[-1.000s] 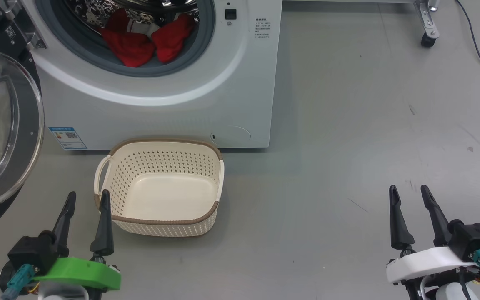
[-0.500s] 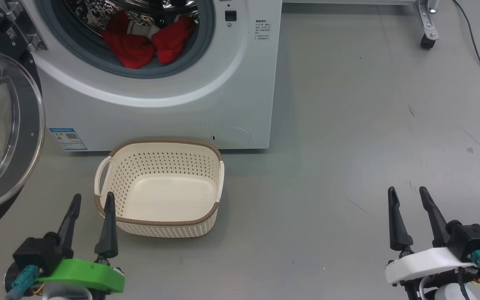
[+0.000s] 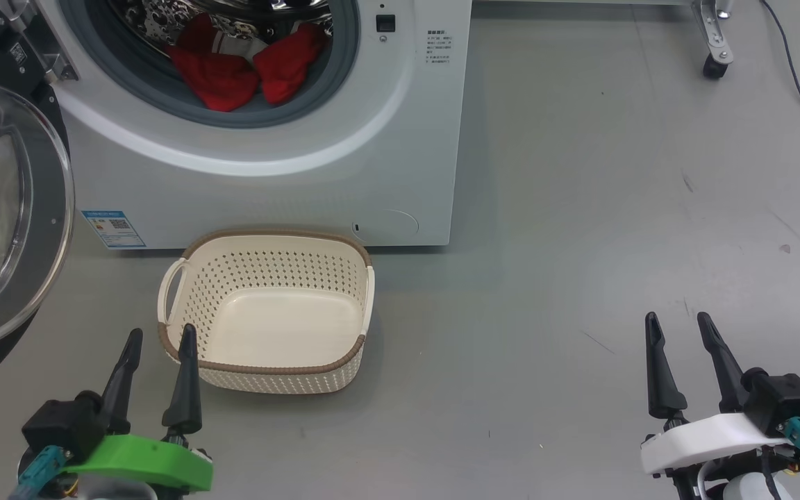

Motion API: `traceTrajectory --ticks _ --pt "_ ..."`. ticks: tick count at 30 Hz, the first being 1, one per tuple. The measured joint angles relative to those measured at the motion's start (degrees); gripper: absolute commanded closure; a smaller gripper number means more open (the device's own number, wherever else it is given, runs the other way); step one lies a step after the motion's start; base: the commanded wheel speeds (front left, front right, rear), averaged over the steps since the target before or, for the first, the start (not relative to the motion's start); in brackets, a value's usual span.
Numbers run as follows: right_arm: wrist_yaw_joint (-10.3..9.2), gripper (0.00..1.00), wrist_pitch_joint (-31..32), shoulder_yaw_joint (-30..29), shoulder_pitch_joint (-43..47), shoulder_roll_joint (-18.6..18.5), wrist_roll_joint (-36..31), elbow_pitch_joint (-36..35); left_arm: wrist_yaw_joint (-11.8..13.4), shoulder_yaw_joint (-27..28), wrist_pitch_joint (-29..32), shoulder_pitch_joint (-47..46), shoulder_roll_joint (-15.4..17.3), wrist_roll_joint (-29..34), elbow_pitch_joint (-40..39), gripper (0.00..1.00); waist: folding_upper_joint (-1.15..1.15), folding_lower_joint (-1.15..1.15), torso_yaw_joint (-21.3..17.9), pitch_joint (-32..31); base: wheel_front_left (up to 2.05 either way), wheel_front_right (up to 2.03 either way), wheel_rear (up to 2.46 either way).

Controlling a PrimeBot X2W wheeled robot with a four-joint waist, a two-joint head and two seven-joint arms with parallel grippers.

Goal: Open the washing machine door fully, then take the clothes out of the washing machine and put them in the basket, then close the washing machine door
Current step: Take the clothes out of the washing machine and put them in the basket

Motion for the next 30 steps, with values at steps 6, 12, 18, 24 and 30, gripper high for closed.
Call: traceTrajectory --ticks 6,12,18,24,30 --pt "0.0 0.0 0.0 -0.1 0.0 0.0 0.0 0.0 0.0 0.2 0.0 0.0 0.3 0.0 -0.1 0.0 0.0 0.0 0.1 0.1 0.45 -0.49 0.04" --pt "0.0 0.0 0.0 -0.1 0.0 0.0 0.0 0.1 0.0 0.3 0.0 0.0 0.5 0.0 -0.2 0.0 0.0 0.0 0.3 0.1 0.66 -0.71 0.04" --pt "0.0 0.0 0.0 -0.1 0.0 0.1 0.0 0.2 0.0 0.4 0.0 0.0 0.6 0.0 -0.2 0.0 0.0 0.0 0.4 0.2 0.9 -0.94 0.04" --pt "0.0 0.0 0.0 -0.3 0.0 0.1 0.0 0.4 0.0 0.4 0.0 0.0 0.6 -0.1 -0.2 0.0 0.0 0.0 0.5 0.1 1.14 -1.18 0.04" --pt "0.0 0.0 0.0 -0.4 0.0 0.2 0.0 0.5 0.0 1.2 0.0 0.0 0.8 0.5 -0.4 0.0 0.0 0.0 0.6 0.0 1.38 -1.41 0.02"
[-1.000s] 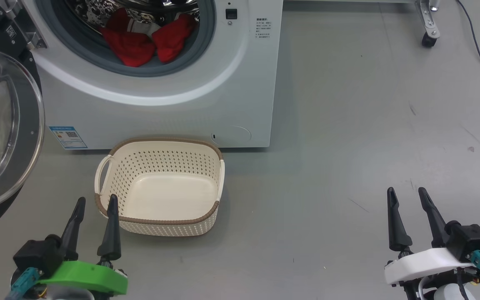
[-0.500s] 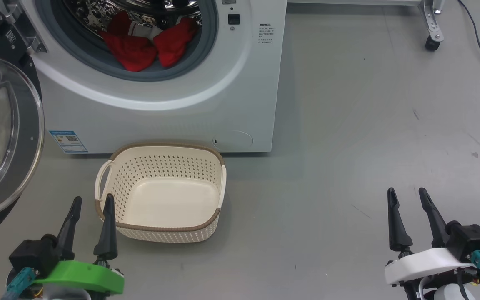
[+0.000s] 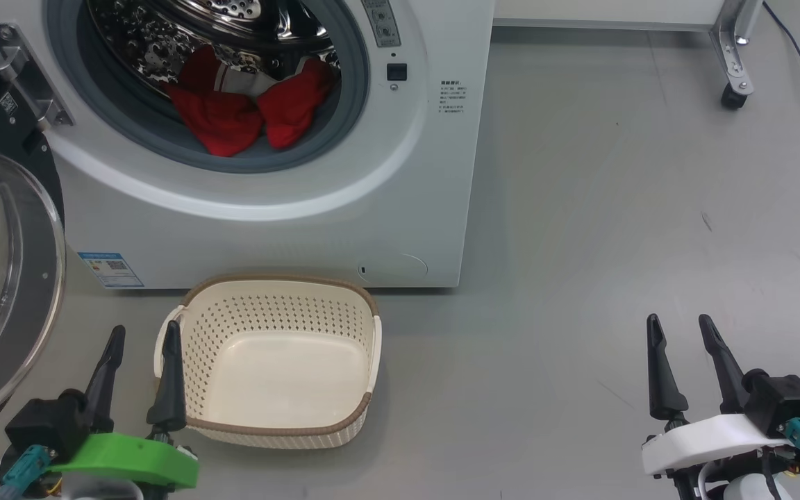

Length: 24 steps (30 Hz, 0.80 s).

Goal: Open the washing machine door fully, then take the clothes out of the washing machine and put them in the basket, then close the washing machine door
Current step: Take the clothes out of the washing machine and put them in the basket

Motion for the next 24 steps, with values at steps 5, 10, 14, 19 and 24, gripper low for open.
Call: traceTrajectory --ticks 5,10,14,19,24 --pt "0.0 0.0 0.0 0.0 0.0 0.0 0.0 0.2 0.0 0.2 0.0 0.0 0.0 0.1 0.1 0.0 0.0 0.0 0.1 -0.1 1.3 -1.3 0.0" --pt "0.0 0.0 0.0 0.0 0.0 0.1 0.0 0.3 0.0 0.2 0.0 0.0 -0.3 -0.9 0.1 0.0 0.0 0.0 0.1 -0.2 1.09 -1.09 0.0" --pt "0.0 0.0 0.0 0.0 0.0 0.1 0.0 0.3 0.0 0.3 0.0 0.0 -0.5 -1.5 0.1 0.0 0.0 0.0 0.2 -0.2 0.89 -0.93 0.04" --pt "0.0 0.0 0.0 0.0 0.0 0.1 0.0 0.3 0.0 0.5 0.0 0.0 -0.5 -1.5 0.2 0.0 0.0 0.0 0.2 -0.4 0.61 -0.84 0.24" --pt "0.0 0.0 0.0 0.0 0.0 0.1 0.0 0.3 0.0 0.4 0.0 0.0 0.0 -0.1 0.3 0.0 0.0 0.0 0.2 -0.6 0.42 -0.64 0.23"
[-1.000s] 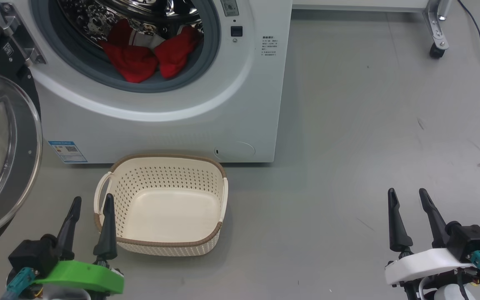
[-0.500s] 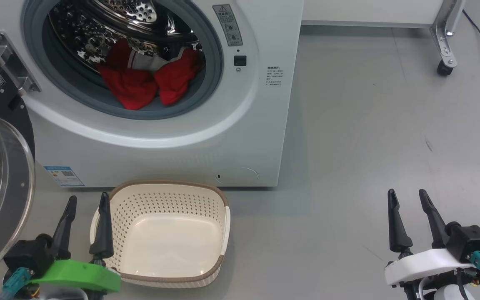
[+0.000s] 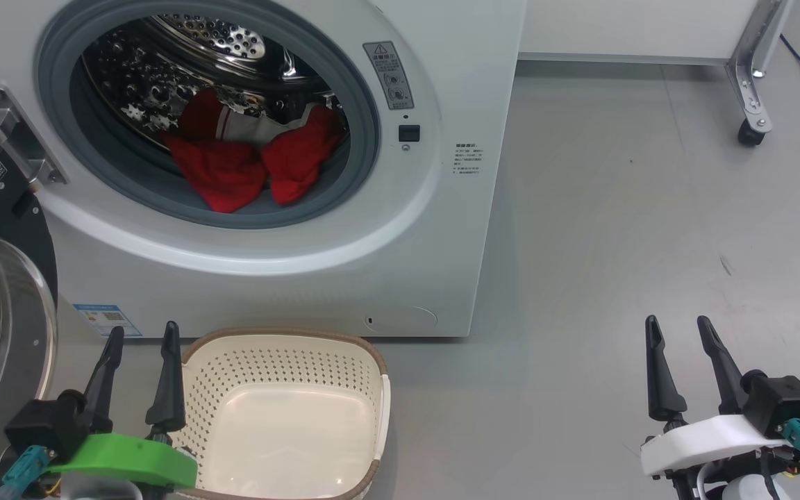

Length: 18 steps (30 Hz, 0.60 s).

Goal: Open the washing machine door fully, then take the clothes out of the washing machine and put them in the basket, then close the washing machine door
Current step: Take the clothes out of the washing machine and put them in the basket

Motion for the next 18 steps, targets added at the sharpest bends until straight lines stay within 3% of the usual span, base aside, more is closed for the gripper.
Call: traceTrajectory --ticks 18 --pt "0.0 0.0 0.0 0.1 0.0 0.0 0.0 0.2 0.0 -1.4 0.0 0.0 0.1 0.8 0.0 0.0 0.0 0.0 -0.2 0.2 0.13 -0.14 0.01"
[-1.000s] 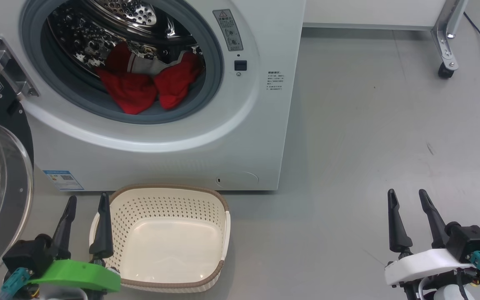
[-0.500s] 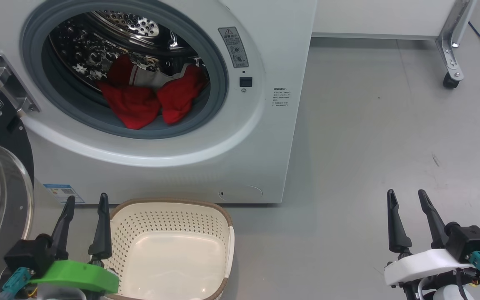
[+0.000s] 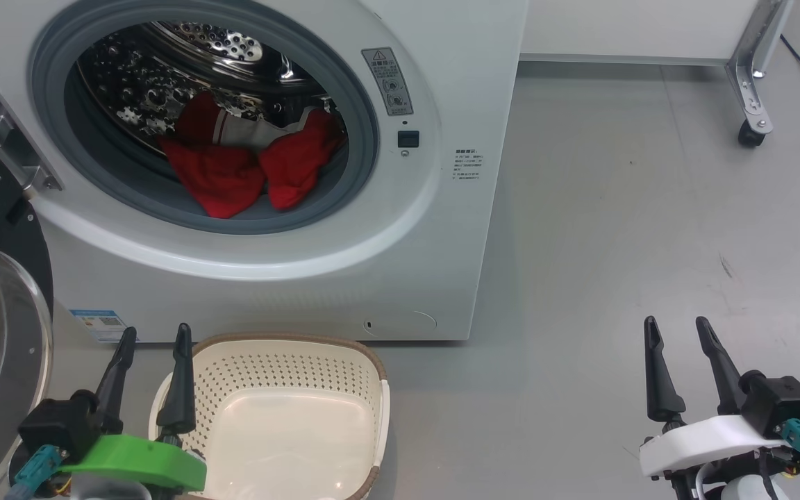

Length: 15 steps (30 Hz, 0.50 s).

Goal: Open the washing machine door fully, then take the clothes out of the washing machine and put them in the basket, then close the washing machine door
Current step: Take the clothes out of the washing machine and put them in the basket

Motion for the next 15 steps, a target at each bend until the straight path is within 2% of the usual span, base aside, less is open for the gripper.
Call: traceTrajectory --ticks 15 --pt "0.0 0.0 0.0 0.4 0.0 0.0 0.0 0.3 0.0 -0.1 0.0 0.0 0.0 0.5 0.0 0.0 0.0 0.0 -0.2 -0.1 0.0 0.0 0.0"
